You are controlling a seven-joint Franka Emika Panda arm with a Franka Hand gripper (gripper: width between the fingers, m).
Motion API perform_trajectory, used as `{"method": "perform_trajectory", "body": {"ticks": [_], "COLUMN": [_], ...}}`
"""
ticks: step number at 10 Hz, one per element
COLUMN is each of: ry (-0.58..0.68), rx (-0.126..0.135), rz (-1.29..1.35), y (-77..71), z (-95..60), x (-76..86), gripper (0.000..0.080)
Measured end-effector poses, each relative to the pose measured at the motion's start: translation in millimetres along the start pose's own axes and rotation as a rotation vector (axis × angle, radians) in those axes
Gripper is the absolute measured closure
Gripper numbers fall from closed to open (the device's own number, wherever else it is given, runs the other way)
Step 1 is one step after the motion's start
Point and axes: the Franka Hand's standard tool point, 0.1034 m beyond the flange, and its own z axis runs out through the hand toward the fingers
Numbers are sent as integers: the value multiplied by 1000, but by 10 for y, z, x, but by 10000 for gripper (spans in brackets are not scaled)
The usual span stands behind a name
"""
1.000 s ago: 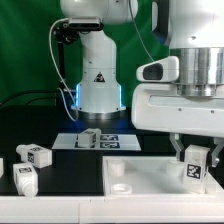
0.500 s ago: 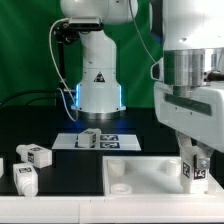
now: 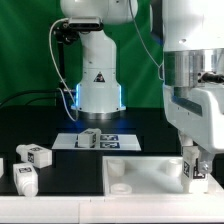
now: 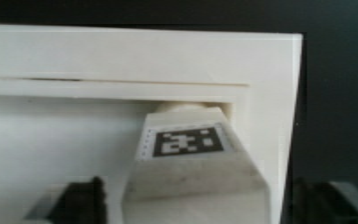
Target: Assemble one leg
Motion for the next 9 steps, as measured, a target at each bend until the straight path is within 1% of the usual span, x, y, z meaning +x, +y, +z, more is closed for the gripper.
{"method": "perform_trajectory", "body": {"ticks": [1, 2, 3, 5, 6, 7, 8, 9], "ry": [-4, -10, -9, -8, -3, 15, 6, -5], "rx": [1, -3, -3, -4, -10, -51, -76, -89], "rz": [-231, -349, -401, -516, -605, -908, -1076, -1195], "y": [-7, -3, -1, 1, 4, 14, 19, 28], "z": [2, 6, 8, 8, 7, -2, -4, -5], "x": [-32, -55, -44, -31, -26, -16, -36, -56], "gripper": [170, 170, 153, 151, 151, 151, 151, 151]}}
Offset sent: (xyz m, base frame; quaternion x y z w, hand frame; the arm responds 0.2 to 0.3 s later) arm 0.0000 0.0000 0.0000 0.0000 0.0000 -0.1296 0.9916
